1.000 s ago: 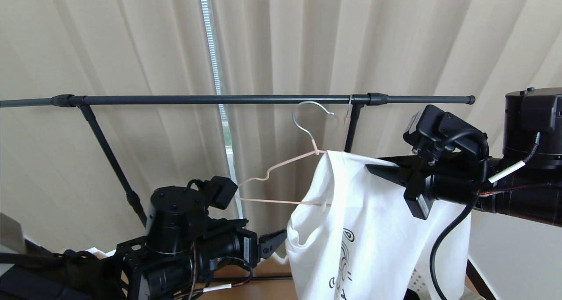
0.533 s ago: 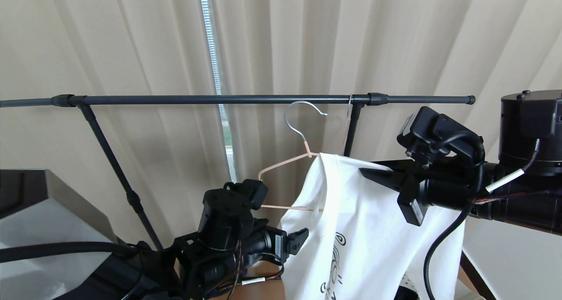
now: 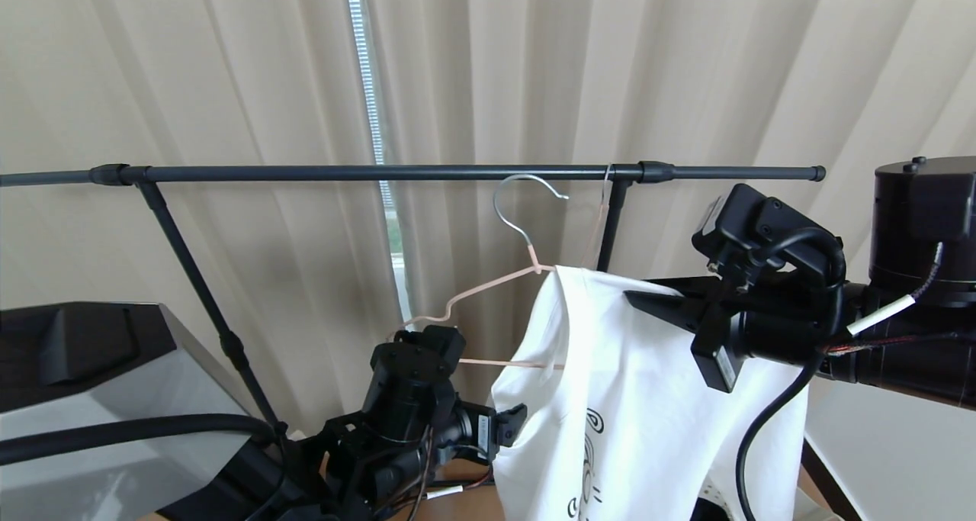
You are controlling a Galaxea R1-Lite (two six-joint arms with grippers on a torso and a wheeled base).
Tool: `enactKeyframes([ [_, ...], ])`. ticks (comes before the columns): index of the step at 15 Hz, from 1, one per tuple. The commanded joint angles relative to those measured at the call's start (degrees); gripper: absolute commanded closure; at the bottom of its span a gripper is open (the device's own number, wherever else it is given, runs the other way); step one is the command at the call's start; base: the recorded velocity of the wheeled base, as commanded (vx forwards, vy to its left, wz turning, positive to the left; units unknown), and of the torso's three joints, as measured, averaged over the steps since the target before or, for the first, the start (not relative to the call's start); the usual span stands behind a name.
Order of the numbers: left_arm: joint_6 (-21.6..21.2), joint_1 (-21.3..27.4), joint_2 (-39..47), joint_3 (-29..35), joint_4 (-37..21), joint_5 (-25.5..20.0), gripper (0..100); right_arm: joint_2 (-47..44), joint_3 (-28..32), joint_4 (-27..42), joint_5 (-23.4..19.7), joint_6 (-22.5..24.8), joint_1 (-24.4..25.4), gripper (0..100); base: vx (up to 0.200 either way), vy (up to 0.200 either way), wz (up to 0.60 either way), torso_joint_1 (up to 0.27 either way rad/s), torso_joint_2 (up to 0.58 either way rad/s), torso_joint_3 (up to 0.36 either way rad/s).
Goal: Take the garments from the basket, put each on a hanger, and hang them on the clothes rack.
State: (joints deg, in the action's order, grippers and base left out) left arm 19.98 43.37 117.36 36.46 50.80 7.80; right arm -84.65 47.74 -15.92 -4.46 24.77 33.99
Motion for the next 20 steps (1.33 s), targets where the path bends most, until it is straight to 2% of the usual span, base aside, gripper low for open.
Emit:
enactKeyframes([
  [1,0.0,0.0,0.8,-0.8,0.0,0.9,0,0.4,0.1,-0.1,0.0,0.0,0.0,100,0.0,0.0,0.0,0.0,0.0,0.0],
  [2,-0.1,0.1,0.7,-1.4,0.0,0.9,100,0.4,0.2,-0.1,0.0,0.0,-0.1,100,0.0,0.0,0.0,0.0,0.0,0.0],
  [9,-0.6,-0.7,-3.1,-3.9,2.8,1.1,100,-0.2,0.1,0.0,-0.1,0.0,-2.5,100,0.0,0.0,0.0,0.0,0.0,0.0],
  [11,-1.4,-3.6,-5.6,-4.6,2.8,1.1,100,-0.5,-0.4,0.2,-1.3,0.0,-3.2,100,0.0,0.0,0.0,0.0,0.0,0.0],
  [12,-1.4,-4.1,-6.1,-4.8,2.8,1.2,100,-0.5,-0.4,0.2,-2.2,0.0,-3.7,100,0.0,0.0,0.0,0.0,0.0,0.0],
  [14,-1.9,-5.8,-7.1,-5.4,2.8,1.3,100,0.2,-0.6,0.8,-8.1,0.1,-5.3,100,0.0,0.0,0.0,0.0,0.0,0.0],
  [16,-2.0,-6.8,-8.0,-6.1,2.9,1.9,100,0.7,-1.2,0.8,-12.1,0.3,-7.0,100,0.0,0.0,0.0,0.0,0.0,0.0],
  [20,-2.5,-10.4,-10.0,-9.2,5.0,2.0,100,0.3,-1.2,0.8,-13.7,2.3,-8.5,100,0.0,0.0,0.0,0.0,0.0,0.0],
])
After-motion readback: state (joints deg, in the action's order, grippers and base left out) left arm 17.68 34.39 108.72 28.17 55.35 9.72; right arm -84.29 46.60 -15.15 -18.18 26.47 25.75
